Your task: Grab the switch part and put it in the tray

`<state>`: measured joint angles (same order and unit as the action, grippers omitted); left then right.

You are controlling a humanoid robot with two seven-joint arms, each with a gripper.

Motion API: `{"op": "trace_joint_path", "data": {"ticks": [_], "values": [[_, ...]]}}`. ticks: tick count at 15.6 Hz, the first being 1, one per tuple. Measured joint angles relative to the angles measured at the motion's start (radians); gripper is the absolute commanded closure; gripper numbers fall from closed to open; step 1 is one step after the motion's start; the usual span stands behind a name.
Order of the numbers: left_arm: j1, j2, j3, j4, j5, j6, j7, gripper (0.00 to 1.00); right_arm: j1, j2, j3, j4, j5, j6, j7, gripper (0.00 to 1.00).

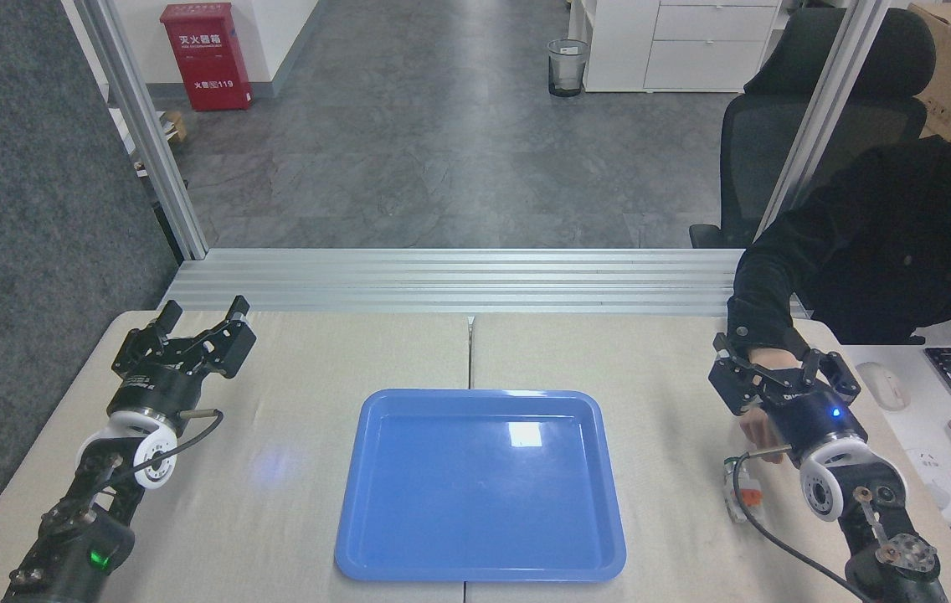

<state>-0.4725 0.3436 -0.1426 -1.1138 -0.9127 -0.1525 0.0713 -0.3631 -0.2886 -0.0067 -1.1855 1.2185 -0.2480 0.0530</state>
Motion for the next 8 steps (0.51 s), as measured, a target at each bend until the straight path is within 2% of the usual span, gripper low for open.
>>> {"op": "trace_joint_path", "data": {"ticks": [8], "values": [[0.0,0.0,0.0,0.0,0.0,0.0,0.0,0.0,0.0,0.001,-0.019,0.0,-0.004,0.001,0.0,0.0]]}}
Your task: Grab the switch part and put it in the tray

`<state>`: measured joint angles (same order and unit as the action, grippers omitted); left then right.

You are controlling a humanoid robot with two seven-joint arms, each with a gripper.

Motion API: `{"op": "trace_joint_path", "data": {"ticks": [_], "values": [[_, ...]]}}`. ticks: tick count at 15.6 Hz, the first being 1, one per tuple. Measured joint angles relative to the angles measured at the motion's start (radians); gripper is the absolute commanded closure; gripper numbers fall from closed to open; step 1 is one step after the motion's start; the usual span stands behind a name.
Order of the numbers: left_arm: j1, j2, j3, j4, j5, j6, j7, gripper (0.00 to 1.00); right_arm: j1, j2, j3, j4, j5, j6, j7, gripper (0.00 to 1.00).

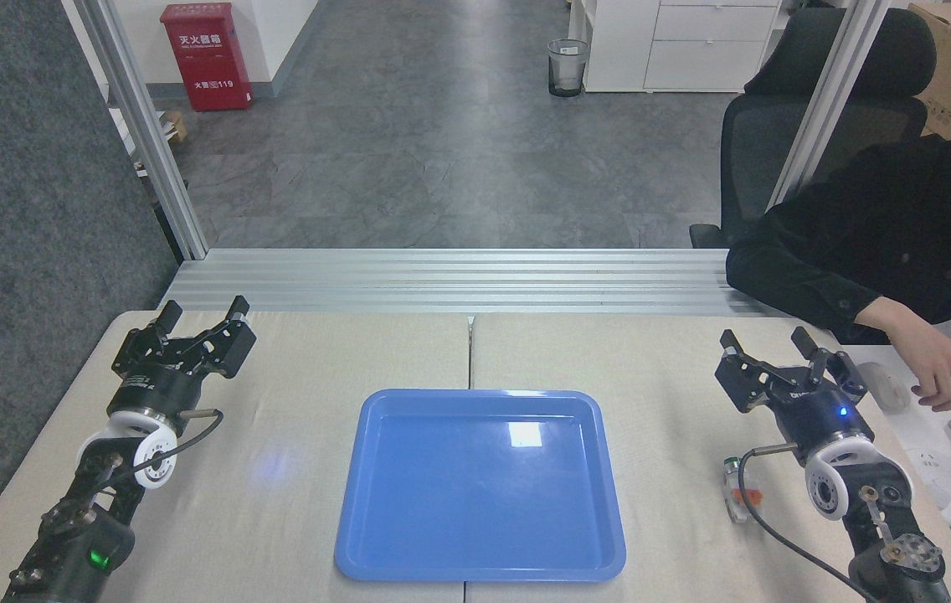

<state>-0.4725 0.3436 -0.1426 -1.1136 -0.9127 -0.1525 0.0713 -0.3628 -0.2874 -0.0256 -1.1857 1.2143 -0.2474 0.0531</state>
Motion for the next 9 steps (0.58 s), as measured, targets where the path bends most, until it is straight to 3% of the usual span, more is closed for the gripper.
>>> {"op": "trace_joint_path", "data": {"ticks": [9], "values": [[0.0,0.0,0.0,0.0,0.0,0.0,0.0,0.0,0.006,0.001,-0.009,-0.002,-0.003,0.0,0.0,0.0]]}}
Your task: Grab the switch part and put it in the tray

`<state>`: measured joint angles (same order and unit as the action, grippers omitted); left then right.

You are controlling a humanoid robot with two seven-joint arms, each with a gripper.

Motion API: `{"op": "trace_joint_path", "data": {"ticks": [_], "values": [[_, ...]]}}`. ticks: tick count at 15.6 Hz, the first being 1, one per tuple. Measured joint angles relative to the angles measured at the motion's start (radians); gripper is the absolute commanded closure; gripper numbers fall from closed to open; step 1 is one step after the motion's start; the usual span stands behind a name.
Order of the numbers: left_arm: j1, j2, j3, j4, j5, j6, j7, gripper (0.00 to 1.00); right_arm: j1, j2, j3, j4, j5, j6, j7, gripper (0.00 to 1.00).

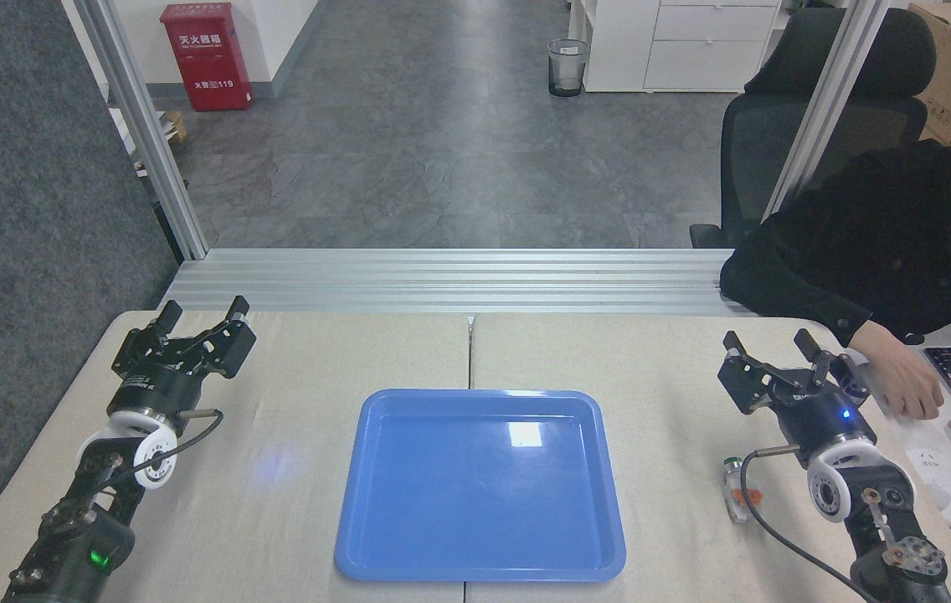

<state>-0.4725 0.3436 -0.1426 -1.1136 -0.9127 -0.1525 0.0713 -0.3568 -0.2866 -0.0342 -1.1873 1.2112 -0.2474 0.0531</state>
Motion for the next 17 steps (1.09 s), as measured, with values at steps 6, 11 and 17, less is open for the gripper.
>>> {"op": "trace_joint_path", "data": {"ticks": [6,11,17], "values": [[0.0,0.0,0.0,0.0,0.0,0.0,0.0,0.0,0.001,0.001,-0.002,-0.002,-0.001,0.0,-0.001,0.0],[0.0,0.0,0.0,0.0,0.0,0.0,0.0,0.0,0.002,0.002,-0.002,-0.002,-0.001,0.0,-0.001,0.0],[0.0,0.0,0.0,0.0,0.0,0.0,0.0,0.0,0.003,0.002,-0.002,-0.003,0.0,0.0,-0.001,0.0]]}}
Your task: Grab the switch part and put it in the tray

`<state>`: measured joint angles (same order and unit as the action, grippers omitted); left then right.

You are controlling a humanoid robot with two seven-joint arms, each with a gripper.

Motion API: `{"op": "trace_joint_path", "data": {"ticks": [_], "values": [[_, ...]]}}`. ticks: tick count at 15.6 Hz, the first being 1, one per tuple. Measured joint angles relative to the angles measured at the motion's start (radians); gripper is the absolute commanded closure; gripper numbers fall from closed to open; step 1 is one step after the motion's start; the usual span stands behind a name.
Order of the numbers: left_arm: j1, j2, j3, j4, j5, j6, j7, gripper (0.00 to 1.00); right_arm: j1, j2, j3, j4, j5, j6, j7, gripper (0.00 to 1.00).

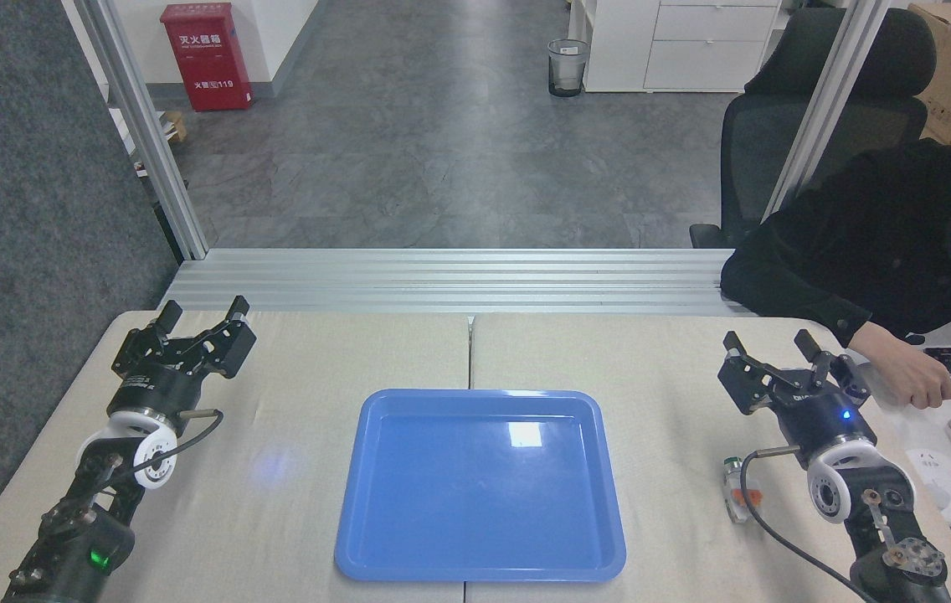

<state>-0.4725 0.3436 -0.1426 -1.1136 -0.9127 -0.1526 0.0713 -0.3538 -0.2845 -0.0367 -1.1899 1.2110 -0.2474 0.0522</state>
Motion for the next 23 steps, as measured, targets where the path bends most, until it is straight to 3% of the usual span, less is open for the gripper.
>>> {"op": "trace_joint_path", "data": {"ticks": [23], "values": [[0.0,0.0,0.0,0.0,0.0,0.0,0.0,0.0,0.001,0.005,0.026,-0.001,0.001,0.002,0.0,0.0]]}}
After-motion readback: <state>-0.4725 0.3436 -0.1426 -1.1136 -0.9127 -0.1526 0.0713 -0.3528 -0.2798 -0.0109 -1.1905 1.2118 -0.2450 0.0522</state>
